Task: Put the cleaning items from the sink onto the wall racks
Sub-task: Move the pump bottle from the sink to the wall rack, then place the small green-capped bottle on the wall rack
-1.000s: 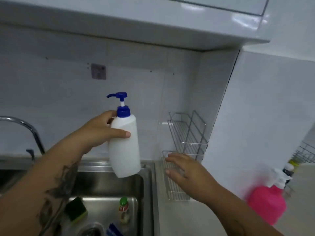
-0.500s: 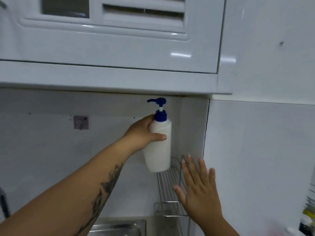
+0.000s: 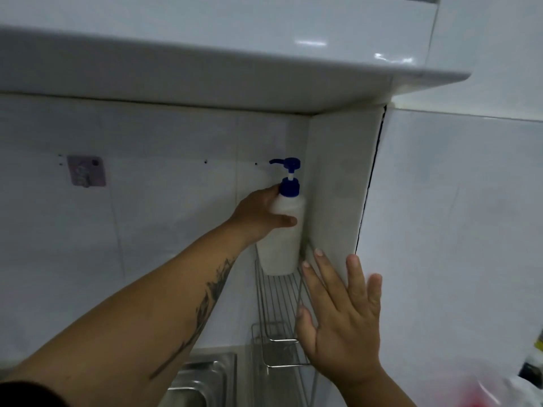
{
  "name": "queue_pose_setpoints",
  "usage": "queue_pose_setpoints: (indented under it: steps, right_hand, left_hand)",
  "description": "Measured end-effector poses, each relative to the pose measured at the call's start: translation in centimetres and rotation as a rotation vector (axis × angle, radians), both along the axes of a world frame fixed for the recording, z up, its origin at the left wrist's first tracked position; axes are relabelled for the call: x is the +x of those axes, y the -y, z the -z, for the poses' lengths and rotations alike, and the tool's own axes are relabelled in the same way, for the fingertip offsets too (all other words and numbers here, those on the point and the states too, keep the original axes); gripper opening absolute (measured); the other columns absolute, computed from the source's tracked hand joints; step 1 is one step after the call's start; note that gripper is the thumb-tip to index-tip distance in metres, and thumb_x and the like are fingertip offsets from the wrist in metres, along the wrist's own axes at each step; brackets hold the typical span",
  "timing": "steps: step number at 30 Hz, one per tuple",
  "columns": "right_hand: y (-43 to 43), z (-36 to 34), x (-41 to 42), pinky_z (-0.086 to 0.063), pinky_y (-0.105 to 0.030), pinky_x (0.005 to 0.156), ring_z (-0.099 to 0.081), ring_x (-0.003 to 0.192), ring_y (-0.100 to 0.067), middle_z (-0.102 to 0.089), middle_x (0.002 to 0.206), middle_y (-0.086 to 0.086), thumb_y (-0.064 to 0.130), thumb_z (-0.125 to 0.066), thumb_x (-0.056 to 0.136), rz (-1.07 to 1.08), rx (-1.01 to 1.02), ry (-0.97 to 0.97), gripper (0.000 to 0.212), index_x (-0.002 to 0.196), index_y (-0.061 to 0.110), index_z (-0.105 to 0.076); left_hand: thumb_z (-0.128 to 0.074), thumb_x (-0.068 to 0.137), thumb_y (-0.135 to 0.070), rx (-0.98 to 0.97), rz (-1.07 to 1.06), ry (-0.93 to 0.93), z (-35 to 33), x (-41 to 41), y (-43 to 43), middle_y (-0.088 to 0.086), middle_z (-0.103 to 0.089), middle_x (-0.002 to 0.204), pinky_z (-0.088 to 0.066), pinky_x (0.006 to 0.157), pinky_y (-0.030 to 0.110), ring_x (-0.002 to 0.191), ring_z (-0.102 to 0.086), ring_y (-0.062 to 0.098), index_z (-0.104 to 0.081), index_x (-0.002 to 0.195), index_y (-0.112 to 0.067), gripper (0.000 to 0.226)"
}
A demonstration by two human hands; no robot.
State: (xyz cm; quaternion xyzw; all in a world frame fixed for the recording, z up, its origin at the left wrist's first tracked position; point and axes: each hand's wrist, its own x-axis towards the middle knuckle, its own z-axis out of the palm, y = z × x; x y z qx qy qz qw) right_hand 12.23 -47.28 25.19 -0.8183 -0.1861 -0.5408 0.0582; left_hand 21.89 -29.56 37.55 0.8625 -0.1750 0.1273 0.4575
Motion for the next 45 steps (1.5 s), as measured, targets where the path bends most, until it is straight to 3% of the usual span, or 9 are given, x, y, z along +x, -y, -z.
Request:
queue_pose_setpoints:
  steps: [5, 11, 15, 20, 28, 31, 38, 42, 45]
  right_hand:
    - [-0.1, 0.1, 0.3, -0.004, -0.054, 0.118, -0.01, 0.149, -0.028, -0.048, 0.145, -0.004, 0.041, -0.045, 0.084, 0.006, 0.02, 0.016, 0.054, 0.13, 0.018, -0.061]
    - [-0.1, 0.1, 0.1, -0.003, -0.053, 0.118, -0.008, 0.15, -0.027, -0.047, 0.145, -0.004, 0.041, -0.047, 0.081, 0.034, 0.006, 0.019, 0.056, 0.13, 0.017, -0.061]
    - [-0.1, 0.1, 0.1, -0.006, -0.054, 0.118, -0.008, 0.149, -0.028, -0.044, 0.147, -0.002, 0.043, -0.047, 0.082, 0.048, -0.014, -0.008, 0.055, 0.131, 0.019, -0.06]
    - [0.1, -0.5, -0.8, -0.009, -0.058, 0.116, -0.006, 0.149, -0.03, -0.035, 0.153, -0.005, 0.042, -0.05, 0.084, 0.063, -0.063, -0.084, 0.056, 0.135, 0.019, -0.056]
    - [-2.3, -2.2, -6.8, -0.023, -0.053, 0.114, -0.02, 0.145, -0.032, -0.042, 0.148, -0.013, 0.04, -0.046, 0.092, -0.193, 0.068, -0.151, 0.047, 0.128, 0.012, -0.058]
    - [-4.6, -1.0, -9.3, -0.019, -0.042, 0.117, -0.023, 0.144, -0.03, -0.044, 0.147, -0.01, 0.041, -0.046, 0.092, -0.309, 0.05, -0.192, 0.046, 0.128, 0.015, -0.058]
    - [-8.5, 6.4, -12.0, -0.025, -0.038, 0.113, -0.038, 0.135, -0.029, -0.05, 0.142, -0.01, 0.043, -0.043, 0.095, -0.434, -0.011, -0.498, 0.044, 0.123, 0.013, -0.061]
    - [-9.7, 13.1, -12.5, -0.036, -0.038, 0.109, -0.042, 0.131, -0.023, -0.047, 0.144, -0.006, 0.047, -0.042, 0.092, -0.418, -0.056, -0.83, 0.05, 0.127, 0.016, -0.058]
    - [-9.5, 18.2, -12.6, -0.02, -0.032, 0.113, -0.029, 0.14, -0.022, -0.033, 0.155, -0.005, 0.052, -0.043, 0.09, -0.322, -0.125, -1.032, 0.058, 0.139, 0.02, -0.046]
  left_hand:
    - [-0.081, 0.071, -0.041, 0.064, -0.013, 0.084, 0.9, 2.5, 0.2, 0.003, -0.067, 0.121, -0.05, 0.1, 0.038, 0.107, -0.064, 0.015, -0.052, 0.14, -0.019, 0.078]
    - [-0.064, 0.061, -0.081, 0.102, -0.087, 0.079, 3.0, 6.6, -0.3, -0.001, -0.058, 0.136, -0.046, 0.104, 0.044, 0.123, -0.054, 0.019, -0.044, 0.143, -0.037, 0.095]
    - [-0.061, 0.068, -0.077, 0.187, -0.127, 0.059, 1.7, 4.4, 0.1, 0.002, -0.046, 0.146, -0.037, 0.111, 0.043, 0.131, -0.044, 0.021, -0.033, 0.149, -0.034, 0.097]
    - [-0.063, 0.087, -0.049, 0.261, -0.096, -0.098, 1.7, 0.6, -0.3, 0.001, -0.001, 0.164, -0.011, 0.118, 0.031, 0.15, -0.008, 0.017, 0.012, 0.154, -0.026, 0.103]
    - [-0.06, 0.091, -0.042, 0.136, -0.121, -0.155, 4.3, -10.0, -5.7, -0.006, -0.009, 0.161, -0.007, 0.104, 0.011, 0.146, -0.014, 0.01, -0.002, 0.156, -0.02, 0.09]
    - [-0.061, 0.089, -0.045, 0.095, -0.188, -0.227, 7.2, -13.0, -9.0, -0.003, -0.008, 0.163, -0.009, 0.116, 0.021, 0.148, -0.014, 0.013, -0.009, 0.156, -0.022, 0.088]
    - [-0.062, 0.089, -0.046, 0.016, -0.34, -0.457, 18.1, -18.2, -14.0, 0.0, -0.017, 0.162, -0.018, 0.112, 0.024, 0.147, -0.02, 0.018, -0.019, 0.155, -0.021, 0.082]
    - [-0.068, 0.087, -0.037, 0.003, -0.364, -0.63, 25.5, -20.1, -15.1, 0.003, -0.031, 0.157, -0.034, 0.098, 0.025, 0.134, -0.041, 0.02, -0.029, 0.152, -0.021, 0.077]
    - [-0.069, 0.084, -0.041, 0.041, -0.359, -0.744, 30.3, -21.1, -16.1, 0.003, -0.028, 0.159, -0.035, 0.104, 0.028, 0.139, -0.037, 0.021, -0.027, 0.153, -0.023, 0.083]
